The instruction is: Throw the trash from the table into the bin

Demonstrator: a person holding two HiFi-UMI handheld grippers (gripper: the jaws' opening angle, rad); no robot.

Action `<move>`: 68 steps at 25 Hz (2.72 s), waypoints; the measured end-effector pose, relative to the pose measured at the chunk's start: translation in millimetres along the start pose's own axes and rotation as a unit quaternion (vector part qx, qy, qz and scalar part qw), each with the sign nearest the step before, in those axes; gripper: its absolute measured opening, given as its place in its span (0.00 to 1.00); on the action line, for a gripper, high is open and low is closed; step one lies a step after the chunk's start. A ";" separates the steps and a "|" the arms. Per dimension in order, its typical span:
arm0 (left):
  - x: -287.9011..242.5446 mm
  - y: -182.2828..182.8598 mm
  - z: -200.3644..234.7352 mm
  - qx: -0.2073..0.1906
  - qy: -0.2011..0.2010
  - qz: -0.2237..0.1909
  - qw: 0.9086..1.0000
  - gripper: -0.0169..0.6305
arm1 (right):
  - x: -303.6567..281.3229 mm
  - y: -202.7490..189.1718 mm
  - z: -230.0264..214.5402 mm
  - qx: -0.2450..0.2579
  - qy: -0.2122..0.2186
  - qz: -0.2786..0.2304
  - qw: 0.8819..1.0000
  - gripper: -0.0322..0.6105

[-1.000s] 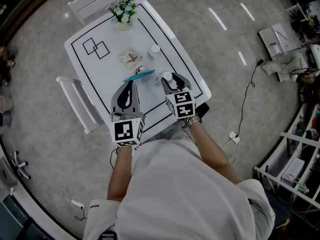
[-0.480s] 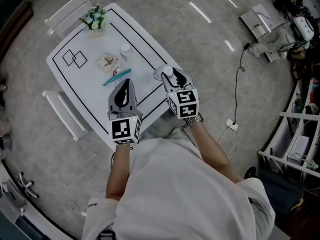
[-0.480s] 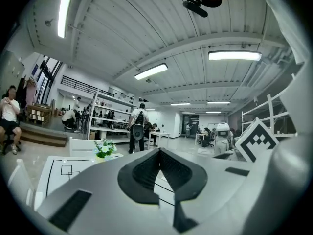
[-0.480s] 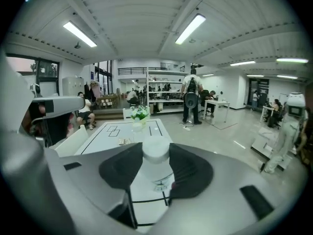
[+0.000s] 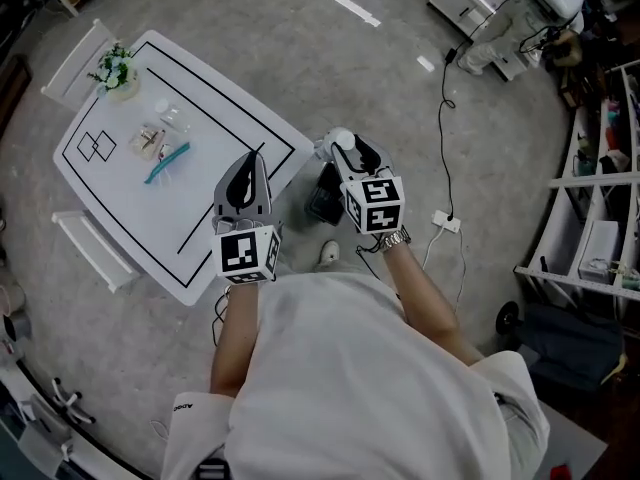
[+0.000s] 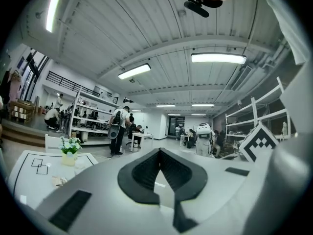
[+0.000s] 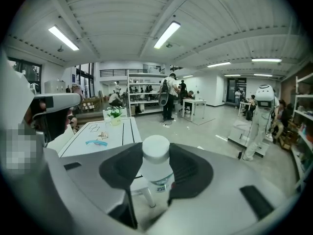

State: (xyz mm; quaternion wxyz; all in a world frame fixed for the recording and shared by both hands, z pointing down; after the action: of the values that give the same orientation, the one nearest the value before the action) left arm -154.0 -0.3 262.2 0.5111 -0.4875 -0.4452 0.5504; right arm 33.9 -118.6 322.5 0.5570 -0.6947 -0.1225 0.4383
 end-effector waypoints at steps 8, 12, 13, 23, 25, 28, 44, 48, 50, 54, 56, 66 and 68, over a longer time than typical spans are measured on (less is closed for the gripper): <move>-7.6 -37.1 -96.5 -0.006 -0.005 0.035 0.999 0.03 | 47.6 -69.2 -83.0 -0.032 -0.001 0.028 0.999 0.32; -18.3 -56.2 -116.1 -0.019 -0.013 0.058 0.998 0.03 | 48.4 -110.8 -104.1 -0.052 -0.003 0.060 0.997 0.32; -20.7 -61.4 -119.2 -0.020 -0.018 0.064 0.998 0.03 | 48.2 -121.3 -106.6 -0.059 -0.004 0.067 0.996 0.32; -66.0 -202.3 -125.6 -0.008 -0.074 0.148 0.986 0.03 | -11.0 -253.6 -110.6 -0.120 -0.046 0.128 0.983 0.32; -73.3 -241.8 -124.1 -0.004 -0.081 0.163 0.983 0.03 | -30.8 -288.3 -104.2 -0.118 -0.045 0.136 0.983 0.32; -81.2 -301.6 -122.9 0.015 -0.081 0.188 0.979 0.03 | -60.6 -338.6 -97.8 -0.111 -0.046 0.149 0.982 0.32; -77.5 -442.4 -124.6 0.019 -0.104 0.248 0.963 0.03 | -130.2 -479.2 -89.7 -0.127 -0.030 0.185 0.974 0.33; -73.1 -445.1 -132.8 0.020 -0.105 0.247 0.963 0.03 | -125.6 -479.8 -88.8 -0.125 -0.024 0.189 0.974 0.33; -73.6 -437.5 -136.9 0.020 -0.104 0.242 0.964 0.03 | -120.2 -471.5 -89.8 -0.121 -0.023 0.185 0.975 0.32; -80.7 -411.4 -144.0 0.018 -0.096 0.220 0.971 0.03 | -110.0 -438.5 -97.3 -0.108 -0.013 0.166 0.980 0.29; -81.6 -391.9 -148.3 0.018 -0.094 0.210 0.973 0.03 | -97.5 -417.0 -101.1 -0.100 -0.018 0.156 0.983 0.19; -95.1 -273.6 -158.4 0.007 -0.071 0.117 0.991 0.03 | -44.7 -269.3 -127.4 -0.086 -0.060 0.004 0.995 0.06; -92.6 -249.2 -158.5 0.004 -0.066 0.103 0.992 0.03 | -33.1 -235.4 -126.0 -0.087 -0.059 -0.026 0.994 0.06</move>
State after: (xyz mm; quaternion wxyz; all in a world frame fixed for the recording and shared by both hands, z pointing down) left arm 35.4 -73.7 495.7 0.4231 -0.4911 -0.4237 0.6327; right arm 183.4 -142.0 545.1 0.4972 -0.7101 -0.2109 0.4518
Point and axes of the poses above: the fingertips, and each gripper's own axes: x backward along the fingers, z to its left, y out of its top, the point moved 7 cm from there along x, backward along the fingers, and after that the axes turned 2 degrees about -y, right-handed, at the moved point
